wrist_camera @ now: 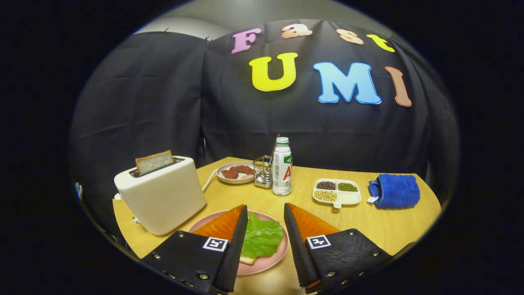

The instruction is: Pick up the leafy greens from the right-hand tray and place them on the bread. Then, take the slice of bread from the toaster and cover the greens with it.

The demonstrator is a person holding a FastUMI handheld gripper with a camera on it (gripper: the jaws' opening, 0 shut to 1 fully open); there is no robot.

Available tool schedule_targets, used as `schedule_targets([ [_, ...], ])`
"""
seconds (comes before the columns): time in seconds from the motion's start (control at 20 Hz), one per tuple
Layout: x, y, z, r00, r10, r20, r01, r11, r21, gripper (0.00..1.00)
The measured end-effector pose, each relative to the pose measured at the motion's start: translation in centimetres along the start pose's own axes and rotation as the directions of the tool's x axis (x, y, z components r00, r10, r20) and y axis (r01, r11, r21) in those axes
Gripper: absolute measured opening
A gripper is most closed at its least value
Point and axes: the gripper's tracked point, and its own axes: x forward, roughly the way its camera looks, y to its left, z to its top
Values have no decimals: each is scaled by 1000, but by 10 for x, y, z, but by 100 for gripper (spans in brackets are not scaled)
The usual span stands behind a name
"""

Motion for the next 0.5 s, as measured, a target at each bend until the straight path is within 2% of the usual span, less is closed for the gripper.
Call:
schedule_targets([
  [0.15, -5, 38, 20, 999, -6, 43, 4, 999, 47, 56],
  [0.25, -7, 70, 33, 997, 14, 70, -20, 996, 85, 56],
  [0.35, -5, 94, 45, 995, 9, 97, -16, 997, 74, 55],
  [0.5, 1, 139, 51, 992, 60, 114, -64, 997, 30, 55],
])
